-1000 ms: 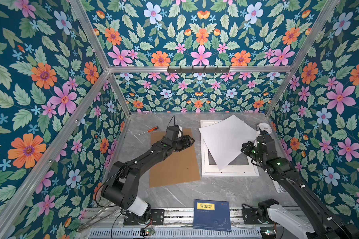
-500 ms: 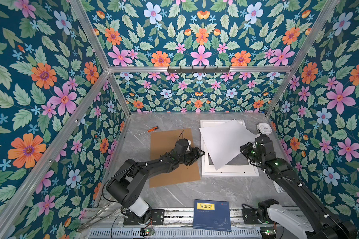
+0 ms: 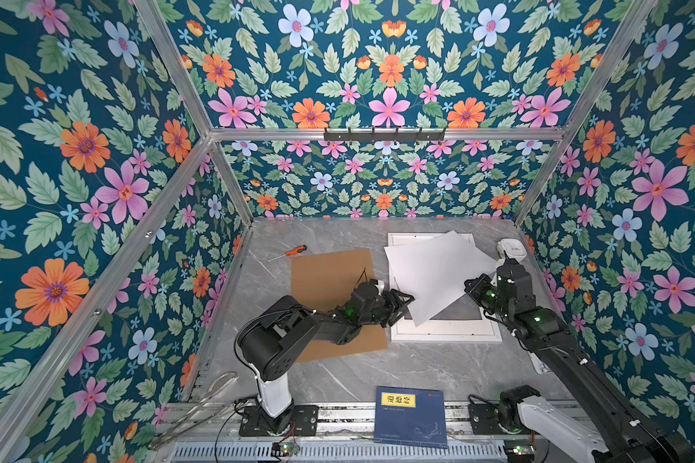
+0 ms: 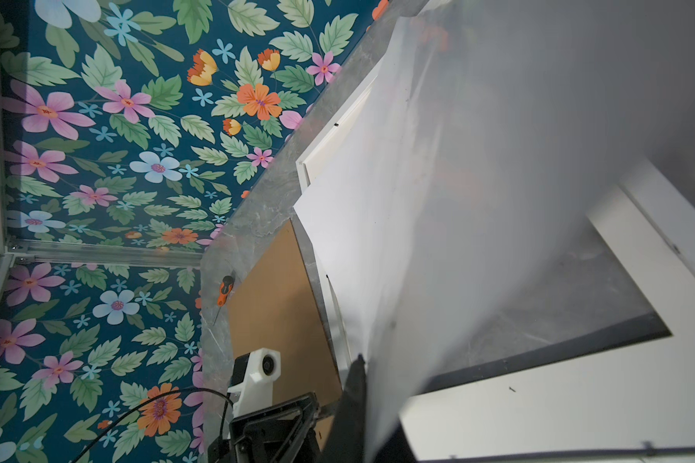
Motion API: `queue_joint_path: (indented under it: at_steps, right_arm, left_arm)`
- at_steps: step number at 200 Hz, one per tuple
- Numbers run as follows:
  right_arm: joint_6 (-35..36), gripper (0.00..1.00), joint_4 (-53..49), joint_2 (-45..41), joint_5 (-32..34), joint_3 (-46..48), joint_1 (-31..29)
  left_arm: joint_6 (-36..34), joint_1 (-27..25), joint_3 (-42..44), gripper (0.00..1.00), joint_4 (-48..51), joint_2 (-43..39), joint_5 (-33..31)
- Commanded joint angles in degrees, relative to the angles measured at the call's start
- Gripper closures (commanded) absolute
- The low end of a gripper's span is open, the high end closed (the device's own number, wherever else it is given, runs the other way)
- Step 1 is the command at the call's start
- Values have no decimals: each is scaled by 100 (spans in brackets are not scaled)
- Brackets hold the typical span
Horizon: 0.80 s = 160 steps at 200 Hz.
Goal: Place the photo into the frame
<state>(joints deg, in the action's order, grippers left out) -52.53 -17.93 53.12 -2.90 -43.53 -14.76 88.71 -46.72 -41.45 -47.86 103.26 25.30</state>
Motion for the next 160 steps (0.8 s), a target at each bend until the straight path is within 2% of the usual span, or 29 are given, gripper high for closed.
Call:
queue_joint_path:
  at_steps: [1,98,160]
  right_arm:
    - [-95,100,184,-37,-49,3,-1]
    - [-110,100,90,-166,85,-33,0]
    - [-20,100,45,-283,338,-68,6]
  left_arm:
    - [300,-89,-102,38,-524,173,-135]
    - [534,-202,-315,42,-797,568,-205]
    - [507,-367,-257,37,-539,467,-270]
